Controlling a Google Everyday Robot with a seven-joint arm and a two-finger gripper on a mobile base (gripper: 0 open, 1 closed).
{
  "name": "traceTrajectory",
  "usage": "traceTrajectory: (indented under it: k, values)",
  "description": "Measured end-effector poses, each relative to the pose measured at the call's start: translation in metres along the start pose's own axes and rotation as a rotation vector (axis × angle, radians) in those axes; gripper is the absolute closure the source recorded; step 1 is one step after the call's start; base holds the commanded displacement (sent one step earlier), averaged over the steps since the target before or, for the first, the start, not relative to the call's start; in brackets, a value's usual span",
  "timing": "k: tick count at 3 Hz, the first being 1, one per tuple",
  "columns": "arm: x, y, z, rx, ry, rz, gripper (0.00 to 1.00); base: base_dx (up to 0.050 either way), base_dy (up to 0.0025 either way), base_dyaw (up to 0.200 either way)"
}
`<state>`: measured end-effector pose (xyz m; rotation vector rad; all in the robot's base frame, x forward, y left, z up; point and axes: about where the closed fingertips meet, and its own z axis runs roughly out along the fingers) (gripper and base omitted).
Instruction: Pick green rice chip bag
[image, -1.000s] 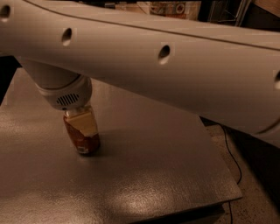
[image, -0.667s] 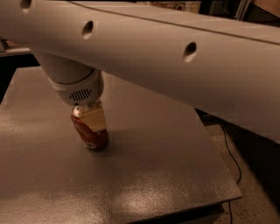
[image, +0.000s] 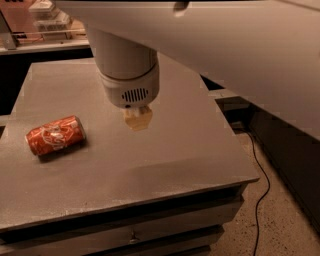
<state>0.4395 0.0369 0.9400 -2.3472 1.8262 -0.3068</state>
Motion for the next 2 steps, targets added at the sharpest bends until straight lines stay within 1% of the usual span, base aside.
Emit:
traceTrajectory:
  k: [1,2]
  values:
    - [0.0,0.0,0.0,0.0,0.0,0.0,1.0,0.0,0.0,0.0]
    - [-0.0035,-0.0019,-0.0056,0.022,-0.01,-0.002,0.91,0.0,0.0,0.0]
